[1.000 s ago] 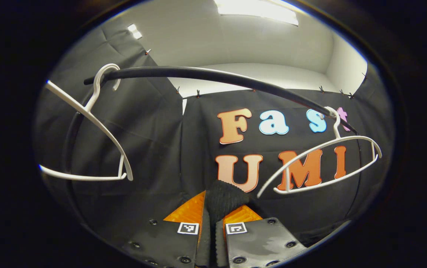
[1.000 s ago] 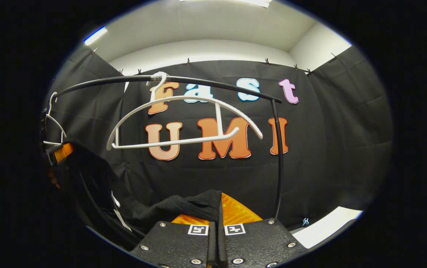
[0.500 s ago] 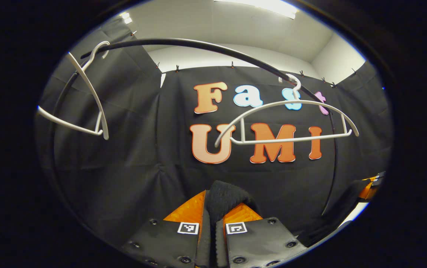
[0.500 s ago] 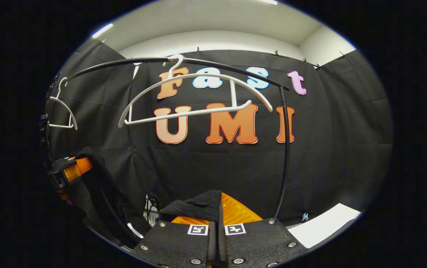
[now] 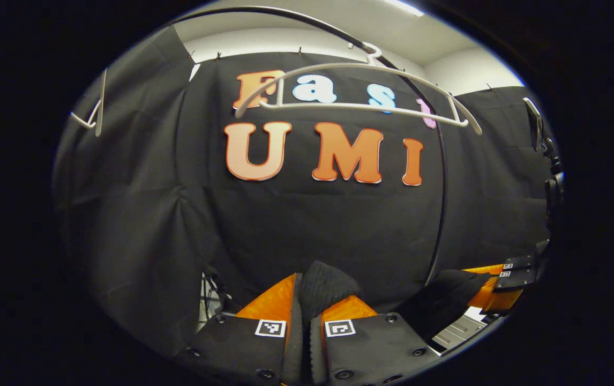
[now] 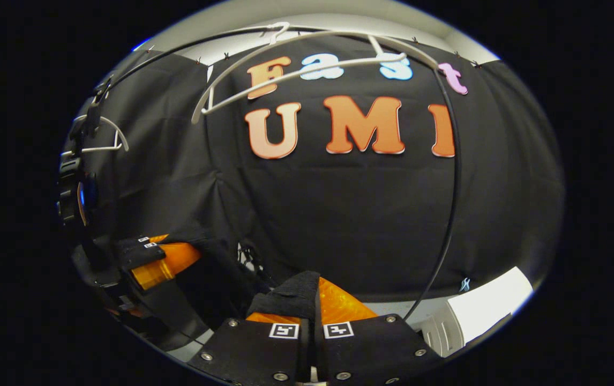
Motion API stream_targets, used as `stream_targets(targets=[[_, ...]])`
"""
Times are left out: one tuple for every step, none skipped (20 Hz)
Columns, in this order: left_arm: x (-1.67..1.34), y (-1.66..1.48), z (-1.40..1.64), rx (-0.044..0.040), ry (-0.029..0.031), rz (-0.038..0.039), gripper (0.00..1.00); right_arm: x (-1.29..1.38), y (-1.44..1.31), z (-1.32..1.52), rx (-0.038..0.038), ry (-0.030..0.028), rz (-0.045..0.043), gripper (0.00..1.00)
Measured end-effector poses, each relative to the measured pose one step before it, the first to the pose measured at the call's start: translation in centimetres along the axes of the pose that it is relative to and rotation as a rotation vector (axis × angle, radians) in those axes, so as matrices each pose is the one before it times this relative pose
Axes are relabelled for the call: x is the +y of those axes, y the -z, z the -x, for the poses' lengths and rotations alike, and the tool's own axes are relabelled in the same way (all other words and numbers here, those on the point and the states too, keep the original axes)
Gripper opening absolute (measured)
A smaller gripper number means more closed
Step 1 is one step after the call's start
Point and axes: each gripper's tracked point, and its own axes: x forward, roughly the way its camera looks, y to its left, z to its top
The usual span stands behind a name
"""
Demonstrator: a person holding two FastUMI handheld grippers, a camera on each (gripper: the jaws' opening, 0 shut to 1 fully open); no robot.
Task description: Grasp the clothes on the hanger with both hands and then place them into the laundry hamper below.
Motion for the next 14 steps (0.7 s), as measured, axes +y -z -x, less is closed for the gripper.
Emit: stream_targets(targets=[[-0.336, 1.454, -0.383, 0.03065, 0.01280, -0.00389, 0.13, 0.298, 1.624, -0.396, 0.03579, -0.00991, -0.00135, 0.03], [-0.387, 1.384, -0.299, 0.03388, 0.01707, 0.00133, 0.13, 0.294, 1.507, -0.415, 0.03136, -0.00862, -0.00124, 0.03], [-0.822, 1.663, 0.045, 0.04119, 0.01786, 0.00521, 0.13, 0.044, 1.684, -0.357, 0.03713, -0.00593, -0.00069, 0.03], [-0.509, 1.985, -0.096, 0.04996, 0.01381, 0.00676, 0.13, -0.066, 1.925, -0.318, 0.04127, -0.00214, -0.00195, 0.03], [-0.033, 2.124, -0.178, 0.05492, 0.01193, 0.01153, 0.13, -0.146, 2.091, -0.435, 0.04588, -0.00240, -0.00742, 0.03], [-0.169, 1.871, -0.373, 0.05828, 0.01132, 0.01522, 0.13, -0.063, 1.654, -0.702, 0.03631, -0.00004, -0.01053, 0.04], [-0.153, 1.750, -0.546, 0.05279, 0.01104, 0.01569, 0.13, -0.220, 1.455, -0.684, 0.03924, 0.00580, -0.01105, 0.04], [0.079, 1.704, -0.735, 0.05356, 0.00196, 0.01280, 0.13, -0.457, 1.462, -0.840, 0.03625, 0.01113, -0.00391, 0.04], [0.136, 1.510, -0.685, 0.04406, 0.00146, 0.01468, 0.13, -0.336, 1.210, -0.773, 0.03166, 0.01293, -0.00194, 0.04], [0.289, 1.431, -0.619, 0.04692, -0.00752, 0.01381, 0.13, -0.257, 1.202, -0.506, 0.02952, 0.00712, -0.00080, 0.05], [0.454, 1.280, -0.585, 0.04416, -0.00517, 0.02023, 0.13, 0.049, 0.470, -0.477, 0.01809, 0.00282, -0.00177, 0.06], [0.286, 1.042, -0.314, 0.04112, -0.00914, 0.02328, 0.13, -0.061, 0.417, -0.540, 0.01031, 0.00177, -0.00291, 0.08], [0.218, 0.813, -0.193, 0.02584, -0.00554, 0.01951, 0.13, 0.237, -0.277, 0.036, -0.00173, -0.00919, -0.00352, 0.08], [0.367, 0.675, -0.336, 0.01872, -0.00751, 0.01266, 0.13, 0.083, -0.403, -0.037, -0.00703, -0.00108, -0.00105, 0.10]])
